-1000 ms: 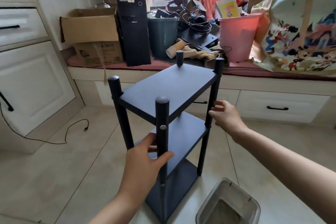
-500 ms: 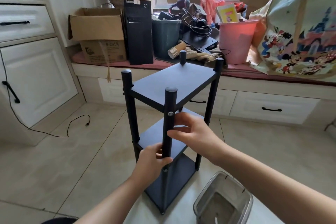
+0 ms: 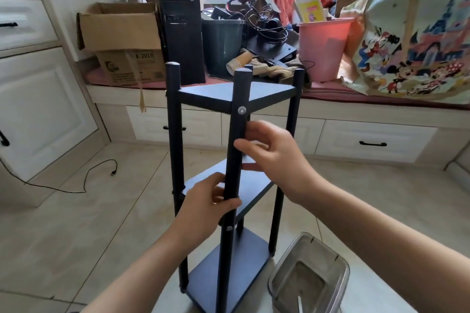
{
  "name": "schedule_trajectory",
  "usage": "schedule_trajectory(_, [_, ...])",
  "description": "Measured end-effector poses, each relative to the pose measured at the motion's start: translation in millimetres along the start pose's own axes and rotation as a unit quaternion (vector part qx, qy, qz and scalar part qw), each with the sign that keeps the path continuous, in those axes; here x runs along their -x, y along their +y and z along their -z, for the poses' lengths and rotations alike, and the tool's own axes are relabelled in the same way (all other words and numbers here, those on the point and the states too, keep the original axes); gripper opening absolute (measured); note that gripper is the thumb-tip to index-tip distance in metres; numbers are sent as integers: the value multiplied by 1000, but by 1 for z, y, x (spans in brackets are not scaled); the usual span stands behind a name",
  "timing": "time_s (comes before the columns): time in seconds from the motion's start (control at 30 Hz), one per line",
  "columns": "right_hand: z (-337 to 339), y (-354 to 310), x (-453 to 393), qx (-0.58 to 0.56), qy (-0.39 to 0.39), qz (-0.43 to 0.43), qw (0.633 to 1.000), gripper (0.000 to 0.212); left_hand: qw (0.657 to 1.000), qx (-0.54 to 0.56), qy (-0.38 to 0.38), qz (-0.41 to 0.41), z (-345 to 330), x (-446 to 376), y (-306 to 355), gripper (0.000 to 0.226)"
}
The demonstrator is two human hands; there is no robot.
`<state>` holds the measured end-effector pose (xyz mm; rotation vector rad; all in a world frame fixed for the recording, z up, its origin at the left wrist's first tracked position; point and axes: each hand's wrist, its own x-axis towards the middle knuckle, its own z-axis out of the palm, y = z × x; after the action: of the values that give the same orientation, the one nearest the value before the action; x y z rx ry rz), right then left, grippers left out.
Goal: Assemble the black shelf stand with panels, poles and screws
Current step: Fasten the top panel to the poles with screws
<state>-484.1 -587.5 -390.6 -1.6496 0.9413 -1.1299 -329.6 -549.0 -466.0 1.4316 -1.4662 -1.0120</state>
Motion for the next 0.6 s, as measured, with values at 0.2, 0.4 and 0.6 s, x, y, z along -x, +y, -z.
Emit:
schedule_trajectory(0.2, [14,-4,-22,-17,30,-10,999,22,996,86,7,-29,-11,-14,14,31])
schedule_trajectory(0.4, [40,7,-29,-44,64,-47,996,19,993,108,9,-44,-31,-33,19,27])
schedule_trajectory(0.6, [77,56,-3,31,106,-125,986,16,992,113,19,-50,-51,-49,21,27])
